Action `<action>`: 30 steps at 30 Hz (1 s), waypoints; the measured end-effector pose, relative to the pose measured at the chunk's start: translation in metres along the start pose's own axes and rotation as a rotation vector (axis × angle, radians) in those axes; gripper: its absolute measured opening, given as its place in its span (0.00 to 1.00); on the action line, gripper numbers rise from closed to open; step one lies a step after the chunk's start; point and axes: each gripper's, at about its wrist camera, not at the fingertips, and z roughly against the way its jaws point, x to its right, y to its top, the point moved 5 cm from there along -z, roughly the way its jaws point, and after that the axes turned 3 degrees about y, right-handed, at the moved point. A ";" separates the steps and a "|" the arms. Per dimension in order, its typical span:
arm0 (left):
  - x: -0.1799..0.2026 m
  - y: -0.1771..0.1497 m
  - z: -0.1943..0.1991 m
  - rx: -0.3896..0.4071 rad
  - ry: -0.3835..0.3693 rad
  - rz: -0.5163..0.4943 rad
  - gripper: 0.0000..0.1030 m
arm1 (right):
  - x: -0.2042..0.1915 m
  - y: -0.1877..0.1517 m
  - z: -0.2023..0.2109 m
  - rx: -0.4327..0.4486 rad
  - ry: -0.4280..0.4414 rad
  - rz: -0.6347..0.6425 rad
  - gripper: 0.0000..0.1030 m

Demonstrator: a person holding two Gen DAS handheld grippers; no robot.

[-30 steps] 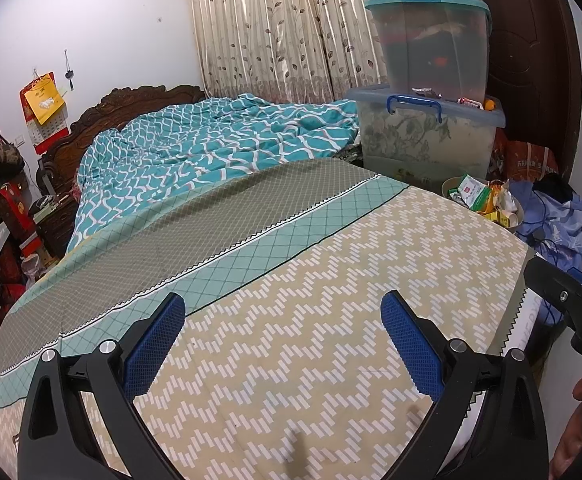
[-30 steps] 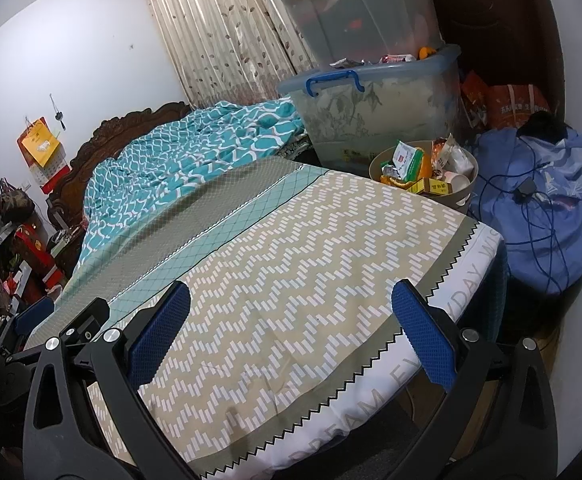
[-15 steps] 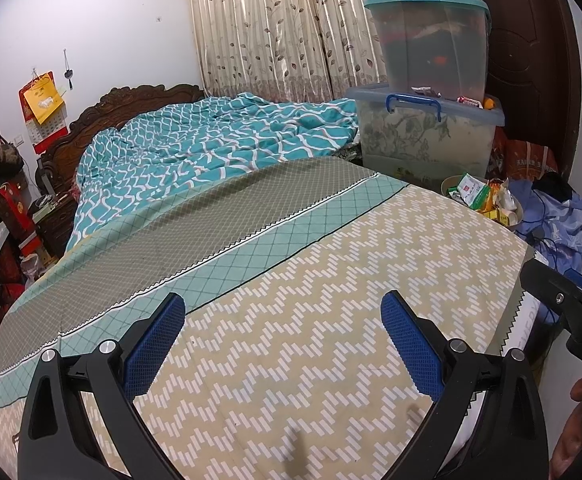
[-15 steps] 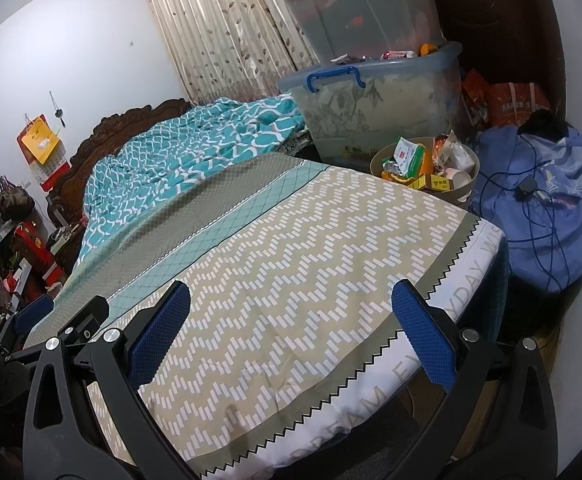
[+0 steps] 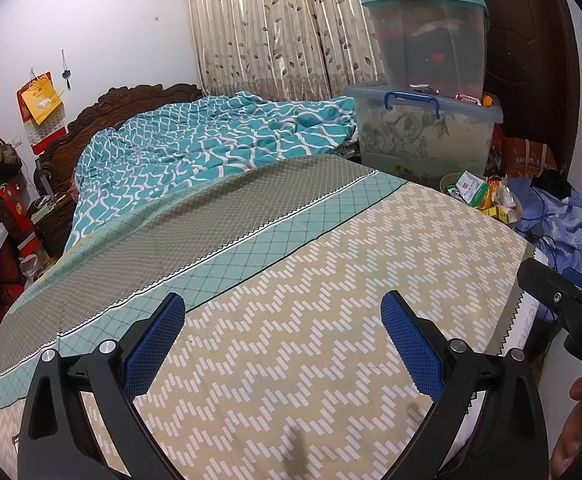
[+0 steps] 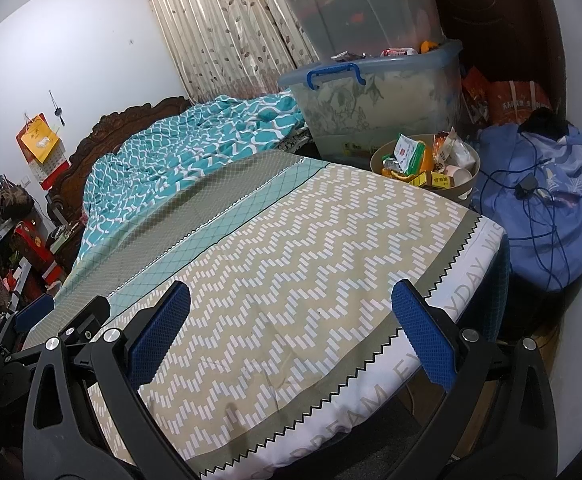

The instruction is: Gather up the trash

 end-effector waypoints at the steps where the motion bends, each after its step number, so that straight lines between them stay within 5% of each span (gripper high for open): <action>1: 0.000 0.000 0.000 0.000 0.000 0.000 0.92 | 0.000 -0.001 0.000 -0.001 0.000 0.000 0.97; 30: 0.004 -0.001 -0.001 -0.002 -0.002 -0.003 0.92 | 0.000 -0.003 -0.003 -0.008 0.000 -0.001 0.97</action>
